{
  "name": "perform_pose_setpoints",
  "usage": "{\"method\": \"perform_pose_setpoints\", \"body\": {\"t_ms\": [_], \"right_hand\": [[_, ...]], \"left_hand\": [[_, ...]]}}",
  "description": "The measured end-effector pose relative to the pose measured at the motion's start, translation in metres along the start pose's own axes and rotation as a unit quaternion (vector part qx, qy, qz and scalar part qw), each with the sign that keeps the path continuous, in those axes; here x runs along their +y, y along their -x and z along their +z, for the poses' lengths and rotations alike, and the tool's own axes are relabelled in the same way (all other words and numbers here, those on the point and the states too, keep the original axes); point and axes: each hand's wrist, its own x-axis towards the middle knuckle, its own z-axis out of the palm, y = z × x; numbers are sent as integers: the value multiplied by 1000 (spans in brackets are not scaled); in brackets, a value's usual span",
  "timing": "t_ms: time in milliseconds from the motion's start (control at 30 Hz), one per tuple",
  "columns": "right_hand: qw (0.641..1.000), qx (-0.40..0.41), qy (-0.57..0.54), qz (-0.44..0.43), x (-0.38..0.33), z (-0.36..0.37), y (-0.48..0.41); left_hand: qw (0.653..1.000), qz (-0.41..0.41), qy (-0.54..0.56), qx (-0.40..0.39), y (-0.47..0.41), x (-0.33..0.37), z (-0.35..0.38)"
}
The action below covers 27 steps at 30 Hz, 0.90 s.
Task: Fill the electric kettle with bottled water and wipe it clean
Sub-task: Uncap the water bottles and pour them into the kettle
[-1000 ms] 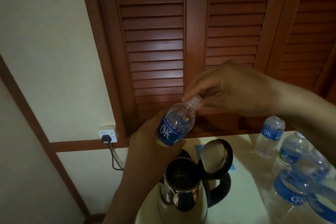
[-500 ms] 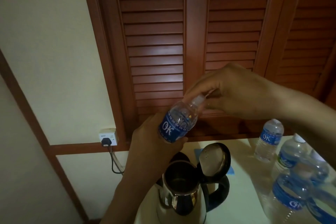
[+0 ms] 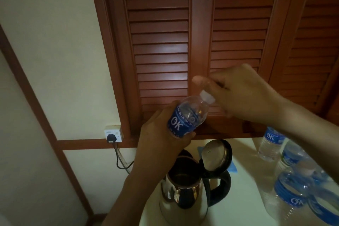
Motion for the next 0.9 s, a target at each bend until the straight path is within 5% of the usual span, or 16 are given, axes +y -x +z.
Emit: {"method": "perform_pose_setpoints", "body": {"t_ms": [167, 533, 900], "right_hand": [[985, -130, -35, -109, 15, -23, -4], [998, -20, 3, -58, 21, -45, 7], [997, 22, 75, 29, 56, -109, 38]], "left_hand": [[995, -32, 82, -42, -2, 0, -6], [997, 31, 44, 62, -18, 37, 14], [992, 102, 69, -4, -63, 106, 91]]}}
